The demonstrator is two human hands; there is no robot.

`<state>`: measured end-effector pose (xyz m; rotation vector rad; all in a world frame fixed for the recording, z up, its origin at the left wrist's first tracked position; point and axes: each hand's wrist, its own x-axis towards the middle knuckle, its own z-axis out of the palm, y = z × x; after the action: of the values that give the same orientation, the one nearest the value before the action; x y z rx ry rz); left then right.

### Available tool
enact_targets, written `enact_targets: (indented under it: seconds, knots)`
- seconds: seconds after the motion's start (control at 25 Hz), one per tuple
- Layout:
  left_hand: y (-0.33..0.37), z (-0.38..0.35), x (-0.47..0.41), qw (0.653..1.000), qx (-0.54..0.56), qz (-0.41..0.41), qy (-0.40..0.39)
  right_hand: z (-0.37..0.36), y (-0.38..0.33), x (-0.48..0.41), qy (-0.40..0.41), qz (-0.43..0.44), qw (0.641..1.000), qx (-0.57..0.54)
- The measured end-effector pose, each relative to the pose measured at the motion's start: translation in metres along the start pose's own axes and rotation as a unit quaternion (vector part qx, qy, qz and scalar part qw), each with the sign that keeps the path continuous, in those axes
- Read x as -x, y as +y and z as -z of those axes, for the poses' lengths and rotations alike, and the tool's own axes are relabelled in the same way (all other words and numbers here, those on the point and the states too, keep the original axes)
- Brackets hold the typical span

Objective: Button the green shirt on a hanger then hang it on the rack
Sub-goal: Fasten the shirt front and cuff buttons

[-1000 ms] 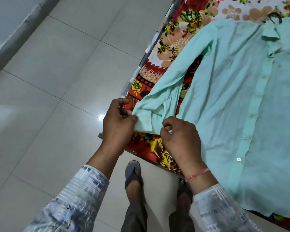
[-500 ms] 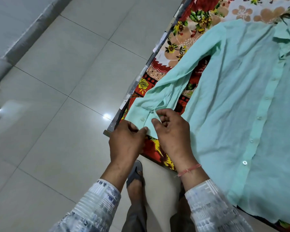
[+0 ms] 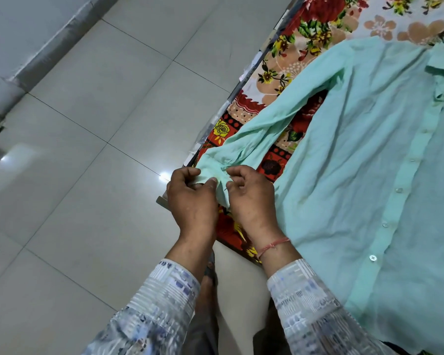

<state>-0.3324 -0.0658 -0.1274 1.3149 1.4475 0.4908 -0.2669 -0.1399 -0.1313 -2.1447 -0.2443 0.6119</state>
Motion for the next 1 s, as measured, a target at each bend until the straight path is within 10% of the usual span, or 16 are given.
enact_targets:
  seconds: [0.24,0.56,1.0]
  knots:
    - [-0.003,0.003,0.008,0.995,0.035,-0.027,-0.086,0.016,0.0,0.007,0.025,-0.128,0.951,-0.282]
    - [-0.001,0.008,0.023,0.984,-0.011,-0.134,-0.115,0.026,0.001,0.01,0.063,-0.057,0.979,-0.184]
    - [-0.003,0.017,0.011,0.972,-0.081,-0.194,-0.104,0.037,-0.001,0.015,-0.065,-0.1,0.937,-0.329]
